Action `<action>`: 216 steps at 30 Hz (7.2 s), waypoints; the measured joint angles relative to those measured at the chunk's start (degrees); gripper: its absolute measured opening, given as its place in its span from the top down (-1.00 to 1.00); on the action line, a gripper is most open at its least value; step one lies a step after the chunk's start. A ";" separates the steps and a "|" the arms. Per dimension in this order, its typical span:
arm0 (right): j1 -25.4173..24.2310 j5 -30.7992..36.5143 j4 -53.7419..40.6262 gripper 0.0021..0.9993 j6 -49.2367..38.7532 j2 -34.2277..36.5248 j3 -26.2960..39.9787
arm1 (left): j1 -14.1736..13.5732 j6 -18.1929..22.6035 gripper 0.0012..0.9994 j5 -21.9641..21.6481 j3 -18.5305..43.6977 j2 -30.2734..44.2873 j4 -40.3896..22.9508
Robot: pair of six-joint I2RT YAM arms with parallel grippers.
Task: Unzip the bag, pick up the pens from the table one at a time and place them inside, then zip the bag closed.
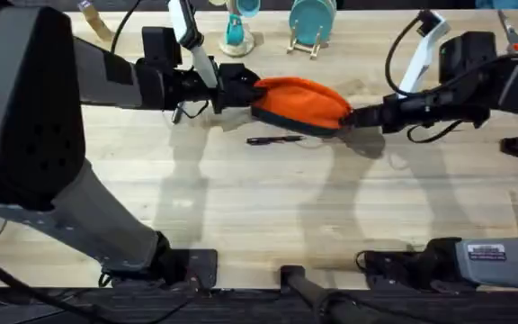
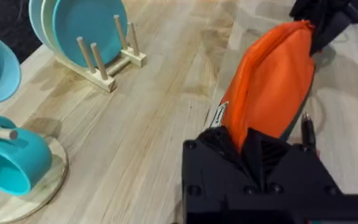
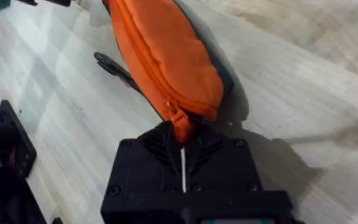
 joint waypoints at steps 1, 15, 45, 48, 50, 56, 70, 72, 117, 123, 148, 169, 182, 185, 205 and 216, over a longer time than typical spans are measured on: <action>-0.27 -0.02 -0.02 0.94 0.02 -0.51 0.00 | -0.04 0.00 0.92 0.07 0.00 0.00 -0.02; -3.83 -0.37 -0.85 0.94 2.93 -2.23 0.08 | -0.66 0.00 0.92 1.18 0.00 0.00 -0.21; -5.24 -0.04 -1.91 0.94 3.87 -2.55 3.48 | -0.35 0.02 0.92 0.22 0.00 0.00 0.02; -5.17 -0.04 -0.76 0.94 3.87 -2.54 3.48 | -0.35 0.02 0.92 0.17 0.00 0.00 0.02; -4.74 0.00 0.50 0.94 3.84 -2.55 3.48 | -0.35 0.00 0.92 0.03 0.00 0.00 0.04; 0.36 0.60 5.33 0.94 1.14 -2.55 3.56 | -0.16 0.02 0.92 -0.42 0.00 0.00 0.20; 3.24 1.27 6.12 0.94 -4.18 -2.53 4.17 | 0.68 0.01 0.92 -1.25 0.00 0.00 0.26; 3.24 1.27 6.12 0.94 -4.22 -2.53 4.20 | 0.68 0.02 0.92 -1.25 0.00 0.00 0.26; 21.92 13.37 28.24 0.94 -3.06 -1.22 4.22 | 1.05 0.02 0.92 -1.84 0.00 0.00 0.28; 24.15 13.46 35.56 0.94 -0.11 2.86 4.22 | 1.05 0.02 0.92 -1.81 0.00 0.00 0.26; 28.16 13.75 47.21 0.94 6.98 8.13 4.22 | 1.05 0.00 0.92 -1.73 0.00 0.00 0.26; 27.80 12.02 48.54 -0.86 10.03 6.80 4.31 | 1.09 0.02 0.92 -1.77 0.00 0.00 0.28; 22.62 11.85 48.72 -0.99 16.95 4.38 4.44 | 1.09 0.02 0.92 -1.77 0.00 0.00 0.28; 22.62 11.80 48.72 -0.99 17.14 4.38 4.44 | 1.09 0.04 0.83 -1.75 0.00 0.00 0.30; 22.62 11.83 46.93 -0.99 17.16 4.37 4.44 | 1.09 0.02 -0.99 -1.84 0.00 0.00 2.12; 22.60 12.17 46.73 -0.99 17.18 4.37 4.44 | 1.09 0.00 -0.99 -5.25 0.00 -4.06 -5.98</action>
